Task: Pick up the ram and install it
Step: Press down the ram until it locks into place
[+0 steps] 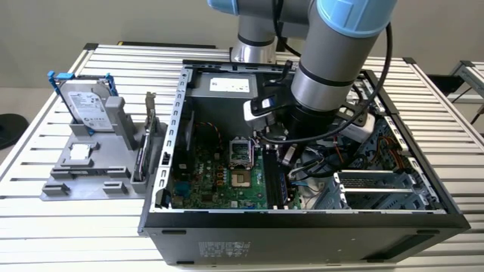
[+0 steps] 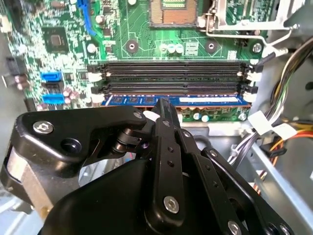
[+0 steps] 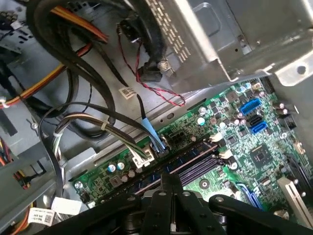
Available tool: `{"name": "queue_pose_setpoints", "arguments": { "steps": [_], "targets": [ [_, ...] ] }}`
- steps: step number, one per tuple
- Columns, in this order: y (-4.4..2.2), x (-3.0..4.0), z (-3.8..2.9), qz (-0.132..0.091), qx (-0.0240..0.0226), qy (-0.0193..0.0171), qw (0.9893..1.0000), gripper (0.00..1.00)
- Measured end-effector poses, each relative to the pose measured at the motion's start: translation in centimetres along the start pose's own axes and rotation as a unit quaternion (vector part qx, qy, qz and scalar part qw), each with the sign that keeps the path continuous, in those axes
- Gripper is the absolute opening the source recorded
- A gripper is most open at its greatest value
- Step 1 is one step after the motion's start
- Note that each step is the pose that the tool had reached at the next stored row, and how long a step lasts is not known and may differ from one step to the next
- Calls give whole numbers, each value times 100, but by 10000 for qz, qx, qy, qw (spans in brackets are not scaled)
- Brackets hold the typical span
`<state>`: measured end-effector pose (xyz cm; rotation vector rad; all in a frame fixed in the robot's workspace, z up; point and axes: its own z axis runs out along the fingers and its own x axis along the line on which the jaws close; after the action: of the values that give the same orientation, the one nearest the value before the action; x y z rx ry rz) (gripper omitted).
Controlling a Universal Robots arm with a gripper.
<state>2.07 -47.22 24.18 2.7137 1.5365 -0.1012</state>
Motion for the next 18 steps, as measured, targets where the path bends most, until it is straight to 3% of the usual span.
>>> {"name": "queue_pose_setpoints", "arguments": {
  "steps": [5,9,14,18],
  "targets": [
    [0,0,0,-395,-11,20,9992,0],
    [0,0,1,-721,-20,37,9974,0],
    [0,0,3,-1120,-31,58,9937,0],
    [0,0,4,-1439,-41,74,9896,0]
  ]
}}
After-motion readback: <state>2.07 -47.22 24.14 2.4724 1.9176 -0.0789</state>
